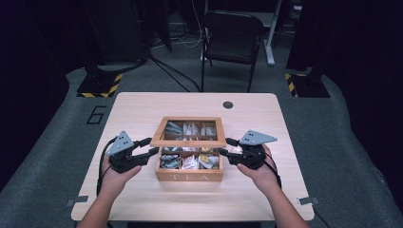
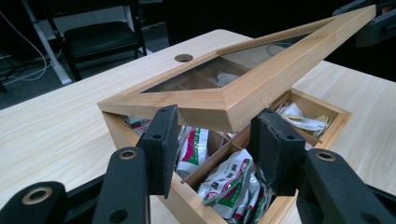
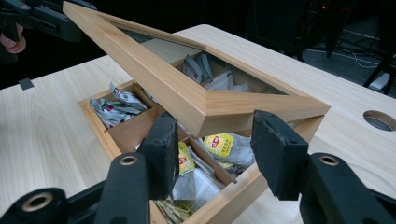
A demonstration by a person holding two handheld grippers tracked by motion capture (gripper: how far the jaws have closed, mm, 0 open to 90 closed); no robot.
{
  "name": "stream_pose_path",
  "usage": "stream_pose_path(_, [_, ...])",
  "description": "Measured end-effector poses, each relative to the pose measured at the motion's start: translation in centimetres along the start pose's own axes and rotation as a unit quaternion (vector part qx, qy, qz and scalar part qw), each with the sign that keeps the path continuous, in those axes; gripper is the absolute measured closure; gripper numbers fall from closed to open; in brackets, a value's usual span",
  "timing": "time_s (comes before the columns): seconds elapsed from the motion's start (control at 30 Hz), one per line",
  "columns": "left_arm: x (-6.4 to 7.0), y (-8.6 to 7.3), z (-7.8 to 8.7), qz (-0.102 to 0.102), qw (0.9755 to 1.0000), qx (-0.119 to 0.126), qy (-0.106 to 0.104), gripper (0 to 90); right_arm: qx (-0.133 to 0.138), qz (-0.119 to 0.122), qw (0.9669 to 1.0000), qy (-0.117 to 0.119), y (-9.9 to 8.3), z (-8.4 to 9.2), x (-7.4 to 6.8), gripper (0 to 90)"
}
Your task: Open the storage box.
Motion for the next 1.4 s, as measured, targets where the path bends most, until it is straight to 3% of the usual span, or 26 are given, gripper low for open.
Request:
stream_pose_path(0.17, [-0.3,0.3,0.0,0.003,1.0,0.002,-0.002,52.7,-0.001,-0.006,1.0,-0.001,0.4,-0.1,0.1,50.7])
stream_pose_path(0.4, [-1.2,1.3,-0.3,0.02,0.9994,0.027,0.003,52.9,0.003,0.0,1.0,0.001,2.0,-0.1,0.3,51.6])
stream_pose_path(0.6, [-1.9,1.9,-0.6,0.014,0.9991,0.038,0.014,53.6,0.003,-0.006,1.0,0.004,3.0,0.1,0.5,53.8])
stream_pose_path(0.73, [-2.3,2.0,-0.9,0.011,0.999,0.04,0.019,54.5,0.004,-0.013,0.9999,0.006,3.5,0.0,0.7,54.1])
stream_pose_path(0.93, [-3.0,1.9,-1.5,0.025,0.9988,0.035,0.023,54.2,0.003,-0.017,0.9998,0.006,4.0,-0.1,1.0,54.9])
stream_pose_path(1.4, [-4.2,2.6,-2.7,0.027,0.9965,0.052,0.059,57.6,0.014,-0.028,0.9995,0.004,5.5,-0.3,1.3,55.7])
Point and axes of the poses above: each handheld gripper's, and its own axes: z roughly backward along the jaws, y roughly out of its top, x roughly to its right, the point moved 9 cm from there along -z, roughly forward along the jaws, and after that the axes turned 14 degrees about -z, right-handed, at the moved point
